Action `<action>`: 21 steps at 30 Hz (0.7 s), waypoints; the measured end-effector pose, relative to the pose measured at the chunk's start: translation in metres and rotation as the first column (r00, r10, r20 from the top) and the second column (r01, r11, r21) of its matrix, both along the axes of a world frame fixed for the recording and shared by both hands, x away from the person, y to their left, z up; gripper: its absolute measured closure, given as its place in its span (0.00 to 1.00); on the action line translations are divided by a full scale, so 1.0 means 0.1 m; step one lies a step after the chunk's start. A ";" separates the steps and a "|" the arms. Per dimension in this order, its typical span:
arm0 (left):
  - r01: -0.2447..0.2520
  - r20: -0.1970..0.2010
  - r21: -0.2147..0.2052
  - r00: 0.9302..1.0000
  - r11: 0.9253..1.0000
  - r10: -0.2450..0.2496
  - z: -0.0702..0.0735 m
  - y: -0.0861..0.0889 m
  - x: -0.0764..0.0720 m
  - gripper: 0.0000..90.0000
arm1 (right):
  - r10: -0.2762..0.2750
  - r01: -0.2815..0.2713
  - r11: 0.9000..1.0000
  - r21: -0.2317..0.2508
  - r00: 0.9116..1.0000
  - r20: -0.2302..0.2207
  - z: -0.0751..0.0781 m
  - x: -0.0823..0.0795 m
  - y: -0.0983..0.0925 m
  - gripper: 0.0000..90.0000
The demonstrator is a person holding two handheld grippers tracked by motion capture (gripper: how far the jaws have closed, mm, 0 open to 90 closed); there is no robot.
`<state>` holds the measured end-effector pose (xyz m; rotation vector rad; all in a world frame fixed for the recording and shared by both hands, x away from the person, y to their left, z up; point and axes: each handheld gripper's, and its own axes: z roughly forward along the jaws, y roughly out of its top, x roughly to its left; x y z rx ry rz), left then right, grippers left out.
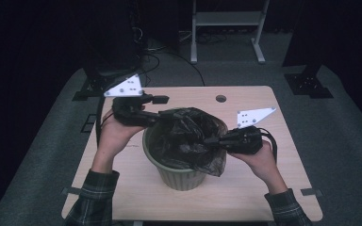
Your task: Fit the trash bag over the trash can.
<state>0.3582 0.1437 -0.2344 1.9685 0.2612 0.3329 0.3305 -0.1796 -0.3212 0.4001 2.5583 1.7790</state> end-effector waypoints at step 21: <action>0.043 -0.047 0.153 0.998 0.987 -0.036 -0.27 -0.61 0.30 0.70 | 0.022 -0.022 1.000 0.020 1.000 0.000 0.03 0.03 0.00 1.00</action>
